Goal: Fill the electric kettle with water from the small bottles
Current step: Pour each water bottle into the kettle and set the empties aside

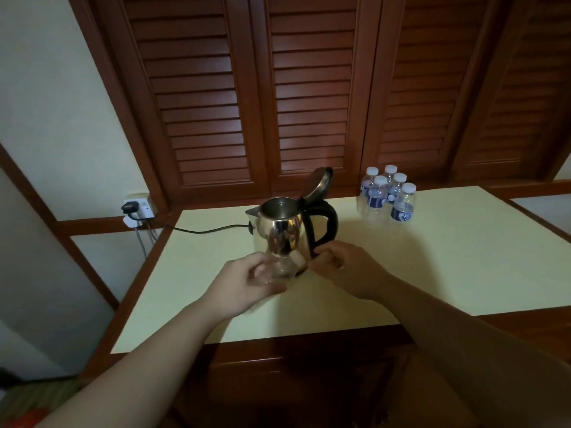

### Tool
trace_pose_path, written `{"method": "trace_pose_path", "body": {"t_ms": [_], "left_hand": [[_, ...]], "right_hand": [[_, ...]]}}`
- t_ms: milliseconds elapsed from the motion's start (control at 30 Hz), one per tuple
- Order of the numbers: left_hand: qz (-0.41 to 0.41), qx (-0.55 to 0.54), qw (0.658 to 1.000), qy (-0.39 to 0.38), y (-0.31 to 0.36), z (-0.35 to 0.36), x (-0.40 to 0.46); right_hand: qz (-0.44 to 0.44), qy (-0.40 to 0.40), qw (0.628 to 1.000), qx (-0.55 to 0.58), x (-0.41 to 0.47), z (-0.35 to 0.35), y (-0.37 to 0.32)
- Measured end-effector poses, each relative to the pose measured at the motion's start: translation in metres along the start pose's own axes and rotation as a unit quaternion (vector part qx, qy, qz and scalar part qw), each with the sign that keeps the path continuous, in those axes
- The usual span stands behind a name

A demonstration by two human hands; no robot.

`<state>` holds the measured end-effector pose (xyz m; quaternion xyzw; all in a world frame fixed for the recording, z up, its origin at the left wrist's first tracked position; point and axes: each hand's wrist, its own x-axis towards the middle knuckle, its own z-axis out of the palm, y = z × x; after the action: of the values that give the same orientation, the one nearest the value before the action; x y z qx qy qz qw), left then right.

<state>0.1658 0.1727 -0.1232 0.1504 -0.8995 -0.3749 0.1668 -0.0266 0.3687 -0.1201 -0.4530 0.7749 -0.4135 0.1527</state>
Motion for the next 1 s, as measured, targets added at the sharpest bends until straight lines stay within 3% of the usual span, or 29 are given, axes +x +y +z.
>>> {"method": "trace_pose_path", "body": {"t_ms": [267, 467, 533, 667, 1000], "left_hand": [[-0.008, -0.077, 0.997, 0.021, 0.061, 0.078, 0.030], [-0.010, -0.105, 0.993, 0.054, 0.098, 0.137, 0.077], [-0.031, -0.116, 0.991, 0.064, 0.105, 0.154, 0.096], [-0.058, -0.146, 0.984, 0.088, 0.113, 0.181, 0.135], [-0.084, -0.094, 0.982, 0.141, 0.117, 0.212, 0.212]], "right_hand": [[0.105, 0.091, 0.984, -0.114, -0.003, -0.090, 0.128], [0.164, 0.129, 0.936, -0.284, 0.004, -0.144, 0.185], [0.177, 0.118, 0.929, -0.302, 0.007, -0.154, 0.202], [0.204, 0.020, 0.925, -0.321, 0.014, -0.152, 0.225], [0.181, 0.032, 0.925, -0.333, 0.016, -0.151, 0.232]]}}
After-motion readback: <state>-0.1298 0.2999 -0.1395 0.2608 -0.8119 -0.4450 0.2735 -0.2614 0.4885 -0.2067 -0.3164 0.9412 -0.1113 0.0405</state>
